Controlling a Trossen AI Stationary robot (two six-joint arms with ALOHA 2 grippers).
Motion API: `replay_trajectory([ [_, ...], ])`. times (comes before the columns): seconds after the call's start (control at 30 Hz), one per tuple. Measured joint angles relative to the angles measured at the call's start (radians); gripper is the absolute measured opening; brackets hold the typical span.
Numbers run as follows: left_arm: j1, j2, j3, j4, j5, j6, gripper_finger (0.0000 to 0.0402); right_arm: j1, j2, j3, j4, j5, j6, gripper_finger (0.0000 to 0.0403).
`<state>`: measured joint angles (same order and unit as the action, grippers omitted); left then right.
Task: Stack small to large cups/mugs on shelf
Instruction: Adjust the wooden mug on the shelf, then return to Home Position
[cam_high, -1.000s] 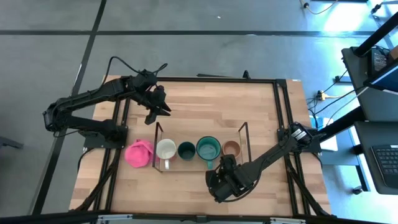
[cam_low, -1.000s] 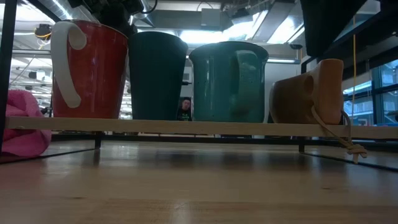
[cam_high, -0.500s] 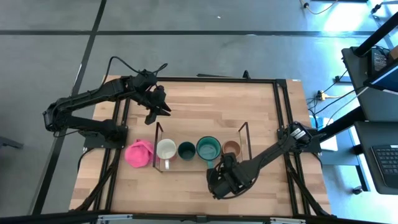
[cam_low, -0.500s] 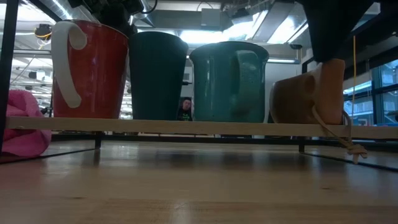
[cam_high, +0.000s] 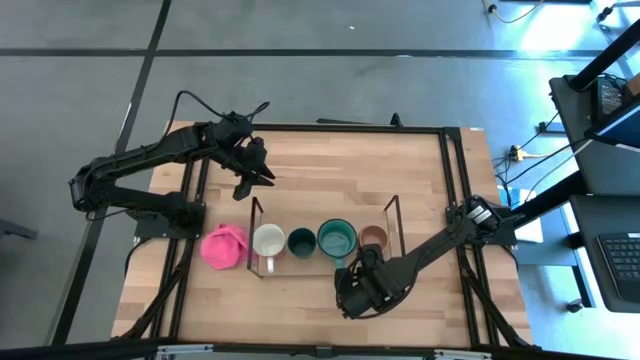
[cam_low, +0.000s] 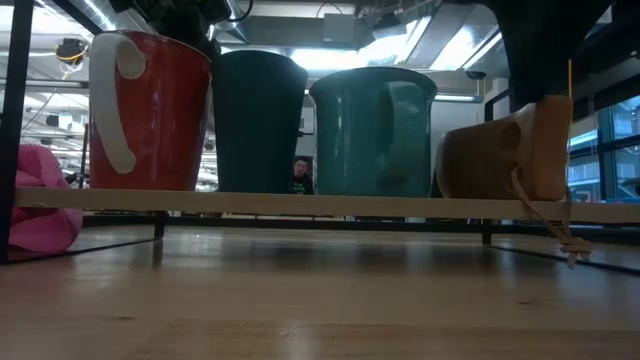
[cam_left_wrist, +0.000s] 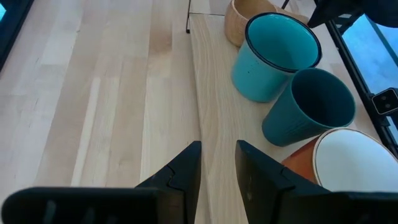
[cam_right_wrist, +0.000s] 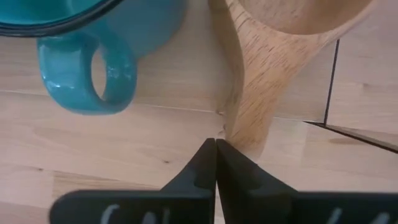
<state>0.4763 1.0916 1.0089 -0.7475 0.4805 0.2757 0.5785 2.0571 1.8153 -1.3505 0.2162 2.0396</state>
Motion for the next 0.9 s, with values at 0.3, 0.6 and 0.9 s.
replay_trajectory([
  [0.3, 0.0, 0.0, 0.0, 0.0, 0.0, -0.001, 0.0093, 0.0, -0.002, 0.001, 0.006, 0.095, 0.022, 0.001],
  [0.6, 0.0, 0.0, 0.0, 0.0, 0.009, -0.012, 0.0093, 0.002, -0.002, 0.043, 0.024, 0.239, 0.018, 0.001],
  [0.9, -0.02, -0.006, 0.0, 0.044, 0.023, -0.056, 0.0093, -0.003, -0.002, 0.277, 0.003, 0.669, -0.201, 0.001],
])
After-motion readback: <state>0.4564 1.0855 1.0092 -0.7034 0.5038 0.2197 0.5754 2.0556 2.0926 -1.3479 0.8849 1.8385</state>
